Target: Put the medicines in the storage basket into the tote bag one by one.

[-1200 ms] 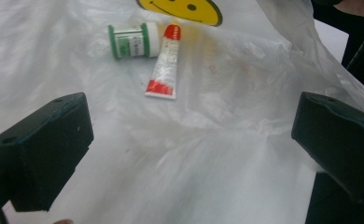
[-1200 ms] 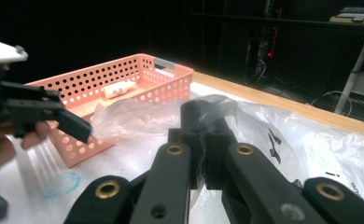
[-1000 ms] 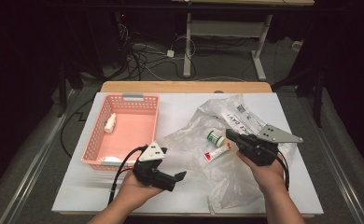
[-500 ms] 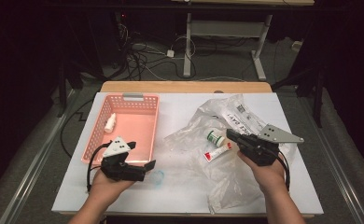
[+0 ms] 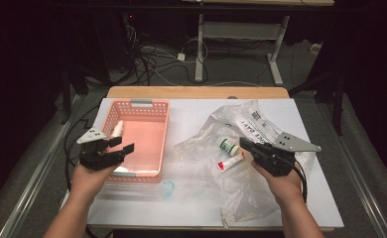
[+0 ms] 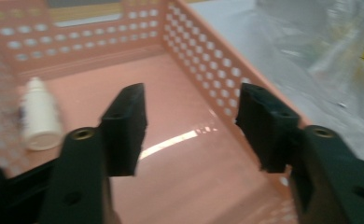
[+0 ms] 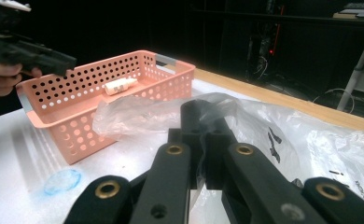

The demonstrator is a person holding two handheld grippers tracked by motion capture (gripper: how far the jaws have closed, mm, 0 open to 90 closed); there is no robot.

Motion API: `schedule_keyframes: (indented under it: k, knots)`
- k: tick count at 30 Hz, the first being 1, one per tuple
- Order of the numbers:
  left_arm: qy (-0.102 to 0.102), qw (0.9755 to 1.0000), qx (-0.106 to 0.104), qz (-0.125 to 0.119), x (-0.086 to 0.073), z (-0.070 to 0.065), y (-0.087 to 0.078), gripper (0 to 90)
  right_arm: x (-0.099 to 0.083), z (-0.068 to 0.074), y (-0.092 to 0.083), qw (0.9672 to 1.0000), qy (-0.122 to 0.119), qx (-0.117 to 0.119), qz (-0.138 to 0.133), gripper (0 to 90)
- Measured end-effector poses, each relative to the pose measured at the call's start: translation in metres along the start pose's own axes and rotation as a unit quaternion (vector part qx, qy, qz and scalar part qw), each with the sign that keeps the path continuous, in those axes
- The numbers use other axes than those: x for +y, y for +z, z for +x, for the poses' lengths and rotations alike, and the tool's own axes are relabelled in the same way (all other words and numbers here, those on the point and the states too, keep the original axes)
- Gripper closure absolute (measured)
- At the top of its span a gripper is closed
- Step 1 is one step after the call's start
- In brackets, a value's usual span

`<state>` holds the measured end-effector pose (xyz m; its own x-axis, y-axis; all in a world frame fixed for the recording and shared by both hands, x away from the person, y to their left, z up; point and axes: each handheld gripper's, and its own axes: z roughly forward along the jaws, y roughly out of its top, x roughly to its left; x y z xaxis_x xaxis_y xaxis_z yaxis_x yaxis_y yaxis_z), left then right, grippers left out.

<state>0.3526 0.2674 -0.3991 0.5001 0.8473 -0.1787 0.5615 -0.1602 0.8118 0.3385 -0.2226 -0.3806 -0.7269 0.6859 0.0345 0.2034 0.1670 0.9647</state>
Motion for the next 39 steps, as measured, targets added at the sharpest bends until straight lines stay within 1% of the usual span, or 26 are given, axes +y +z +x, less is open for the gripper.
schedule_keyframes:
  k: [2, 3, 5, 6, 7, 9, 10, 11, 13, 14, 15, 16, 18, 20, 22, 23, 25, 26, 28, 29, 30, 31, 33, 35, 38, 39]
  knots:
    - [-0.018, 0.9996, 0.018, 0.007, 0.006, 0.009, 0.002, 53.8, 0.000, 0.000, 0.000, 1.0000, 0.000, 0.000, 0.000, 90.0]
    - [-0.024, 0.9994, 0.024, 0.009, 0.008, 0.013, 0.004, 57.5, 0.000, 0.000, 0.000, 1.0000, 0.000, 0.000, 0.000, 90.0]
    - [-0.031, 0.9990, 0.032, 0.010, 0.013, 0.021, 0.007, 64.1, 0.000, 0.000, 0.000, 1.0000, 0.000, 0.000, 0.000, 90.0]
    - [-0.032, 0.9987, 0.035, 0.015, 0.016, 0.025, 0.009, 66.2, -0.001, 0.000, 0.000, 1.0000, 0.000, 0.000, 0.001, 90.0]
    - [-0.034, 0.9984, 0.040, 0.019, 0.019, 0.028, 0.012, 70.5, -0.001, 0.000, 0.000, 1.0000, 0.002, 0.000, 0.000, 90.0]
    - [-0.033, 0.9980, 0.043, 0.034, 0.025, 0.034, 0.018, 76.0, -0.001, 0.000, 0.000, 1.0000, 0.004, 0.000, 0.001, 90.0]
    - [-0.034, 0.9976, 0.044, 0.042, 0.028, 0.037, 0.021, 76.7, -0.001, 0.000, 0.000, 1.0000, 0.004, 0.000, 0.001, 90.0]
    - [-0.035, 0.9970, 0.047, 0.051, 0.031, 0.041, 0.025, 80.3, -0.001, 0.000, 0.000, 1.0000, 0.004, 0.000, 0.001, 90.0]
    - [-0.044, 0.9960, 0.048, 0.061, 0.037, 0.046, 0.032, 83.9, -0.001, 0.000, 0.001, 1.0000, 0.005, 0.000, 0.001, 90.0]
    - [-0.047, 0.9952, 0.053, 0.067, 0.039, 0.049, 0.035, 84.1, -0.001, 0.000, 0.001, 1.0000, 0.004, 0.001, 0.001, 90.0]
    - [-0.051, 0.9946, 0.057, 0.071, 0.041, 0.052, 0.038, 86.8, -0.001, 0.000, 0.001, 1.0000, 0.005, 0.000, 0.001, 90.0]
    - [-0.057, 0.9935, 0.062, 0.077, 0.043, 0.054, 0.041, 87.0, -0.001, 0.000, 0.001, 1.0000, 0.005, 0.000, 0.001, 90.0]
    - [-0.056, 0.9912, 0.079, 0.090, 0.047, 0.058, 0.048, 88.1, -0.002, -0.001, 0.000, 1.0000, 0.004, 0.000, 0.002, 90.0]
    - [-0.059, 0.9888, 0.087, 0.106, 0.049, 0.062, 0.055, 88.1, -0.002, -0.001, 0.000, 1.0000, 0.004, 0.000, 0.002, 90.0]
    - [-0.055, 0.9855, 0.104, 0.123, 0.050, 0.064, 0.061, 88.1, -0.002, -0.001, 0.000, 1.0000, 0.004, 0.000, 0.001, 90.0]
    - [-0.057, 0.9837, 0.109, 0.131, 0.051, 0.066, 0.064, 88.1, -0.002, -0.002, 0.000, 1.0000, 0.004, 0.000, 0.001, 90.0]
    - [-0.063, 0.9811, 0.115, 0.143, 0.053, 0.067, 0.069, 88.1, -0.003, -0.002, 0.000, 1.0000, 0.005, 0.000, 0.001, 90.0]
    - [-0.062, 0.9802, 0.120, 0.145, 0.054, 0.067, 0.071, 88.1, -0.003, -0.002, 0.000, 1.0000, 0.005, 0.000, 0.002, 90.0]
    - [-0.050, 0.9783, 0.129, 0.154, 0.058, 0.064, 0.076, 88.1, -0.003, -0.002, 0.000, 1.0000, 0.006, 0.000, 0.003, 90.0]
    - [-0.041, 0.9764, 0.136, 0.162, 0.059, 0.062, 0.079, 88.1, -0.003, -0.002, 0.000, 1.0000, 0.006, 0.000, 0.003, 90.0]
    - [-0.040, 0.9750, 0.140, 0.168, 0.060, 0.062, 0.081, 88.1, -0.003, -0.002, 0.000, 1.0000, 0.006, 0.000, 0.003, 90.0]
    - [-0.044, 0.9741, 0.141, 0.171, 0.061, 0.062, 0.083, 88.1, -0.003, -0.002, 0.000, 1.0000, 0.006, -0.001, 0.002, 90.0]
    - [-0.058, 0.9740, 0.137, 0.170, 0.061, 0.065, 0.084, 88.1, -0.003, -0.002, 0.000, 1.0000, 0.006, 0.000, 0.003, 90.0]
    - [-0.067, 0.9732, 0.133, 0.175, 0.060, 0.069, 0.086, 88.1, -0.003, -0.002, 0.000, 1.0000, 0.007, -0.001, 0.003, 90.0]
    - [-0.085, 0.9706, 0.129, 0.184, 0.058, 0.074, 0.088, 88.1, -0.003, -0.003, 0.000, 1.0000, 0.006, 0.000, 0.002, 90.0]
    - [-0.088, 0.9684, 0.135, 0.190, 0.058, 0.074, 0.089, 88.1, -0.003, -0.003, 0.000, 1.0000, 0.007, 0.000, 0.002, 90.0]
